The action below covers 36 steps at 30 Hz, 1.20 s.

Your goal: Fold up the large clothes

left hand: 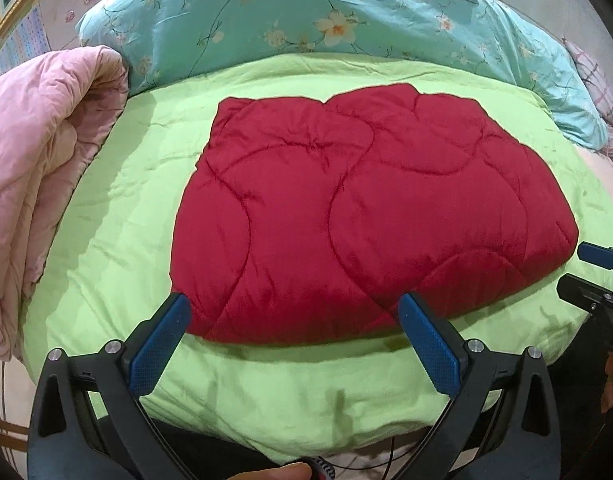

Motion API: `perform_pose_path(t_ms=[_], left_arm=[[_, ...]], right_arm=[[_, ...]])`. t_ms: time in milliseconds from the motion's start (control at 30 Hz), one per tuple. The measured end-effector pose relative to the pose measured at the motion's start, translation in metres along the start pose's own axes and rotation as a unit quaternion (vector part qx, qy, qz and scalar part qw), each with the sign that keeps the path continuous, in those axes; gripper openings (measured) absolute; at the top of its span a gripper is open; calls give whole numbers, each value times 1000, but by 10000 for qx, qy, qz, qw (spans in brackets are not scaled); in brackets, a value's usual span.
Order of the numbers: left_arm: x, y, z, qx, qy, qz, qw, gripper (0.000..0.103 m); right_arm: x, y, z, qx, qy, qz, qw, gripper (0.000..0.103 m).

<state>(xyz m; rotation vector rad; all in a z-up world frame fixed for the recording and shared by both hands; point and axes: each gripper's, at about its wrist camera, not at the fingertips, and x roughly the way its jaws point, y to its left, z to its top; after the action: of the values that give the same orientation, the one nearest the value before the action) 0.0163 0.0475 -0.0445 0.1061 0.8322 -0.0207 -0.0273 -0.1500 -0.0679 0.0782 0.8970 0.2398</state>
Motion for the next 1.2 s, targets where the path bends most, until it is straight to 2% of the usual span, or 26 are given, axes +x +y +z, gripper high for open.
perform_pose_path(t_ms=[233,600,1200], left_arm=[[2,-1,5,-18,-14,-15,10000,103],[9,-3,8,-1,75,-34,10000,103],[4,-8,12,73,-29,-54,10000,103]], right_arm=[[6,-1,15,-92,28,-8,10000,100],[15,-2,19,-114,218,3,9997,100],[6,-3,27,-155,114,6,9998,100]])
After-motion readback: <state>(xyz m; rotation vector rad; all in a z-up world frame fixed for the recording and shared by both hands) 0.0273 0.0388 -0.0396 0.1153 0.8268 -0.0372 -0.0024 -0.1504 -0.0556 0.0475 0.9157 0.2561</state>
